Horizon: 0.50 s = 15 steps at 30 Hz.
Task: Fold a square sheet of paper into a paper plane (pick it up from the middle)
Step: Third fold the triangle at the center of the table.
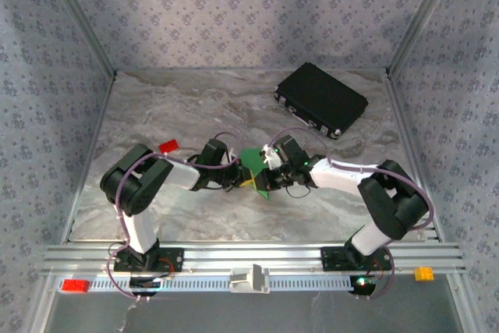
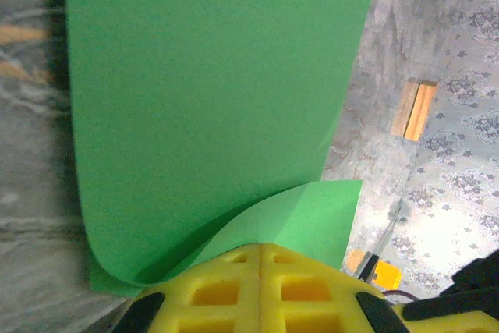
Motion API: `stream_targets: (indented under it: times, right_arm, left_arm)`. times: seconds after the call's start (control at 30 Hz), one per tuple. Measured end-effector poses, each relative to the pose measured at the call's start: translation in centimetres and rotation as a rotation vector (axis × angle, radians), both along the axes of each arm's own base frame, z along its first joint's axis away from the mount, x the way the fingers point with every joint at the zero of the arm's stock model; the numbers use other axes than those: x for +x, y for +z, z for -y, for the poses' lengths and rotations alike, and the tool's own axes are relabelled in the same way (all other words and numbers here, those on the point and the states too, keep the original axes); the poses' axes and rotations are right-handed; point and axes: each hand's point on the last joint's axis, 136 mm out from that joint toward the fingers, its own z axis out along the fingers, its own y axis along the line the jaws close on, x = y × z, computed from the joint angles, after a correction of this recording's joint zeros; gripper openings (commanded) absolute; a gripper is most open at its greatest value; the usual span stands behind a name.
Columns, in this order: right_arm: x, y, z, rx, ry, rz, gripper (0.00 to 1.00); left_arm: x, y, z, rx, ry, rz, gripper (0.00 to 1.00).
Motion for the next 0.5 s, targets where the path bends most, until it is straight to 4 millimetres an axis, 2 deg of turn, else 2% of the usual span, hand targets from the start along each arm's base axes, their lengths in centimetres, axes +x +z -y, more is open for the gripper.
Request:
stream_targets:
  times: [0.27,0.5]
  right_arm:
    - [0.3,-1.1,-0.5,-0.023,0.006,-0.027,0.09]
    - [-0.2,-2.5,0.1,-0.070,0.001,-0.069,0.09]
  left_arm:
    - [0.0,0.0,0.0,0.002,0.003,0.001,0.00]
    - [0.0,0.0,0.0,0.003,0.002,0.000,0.00]
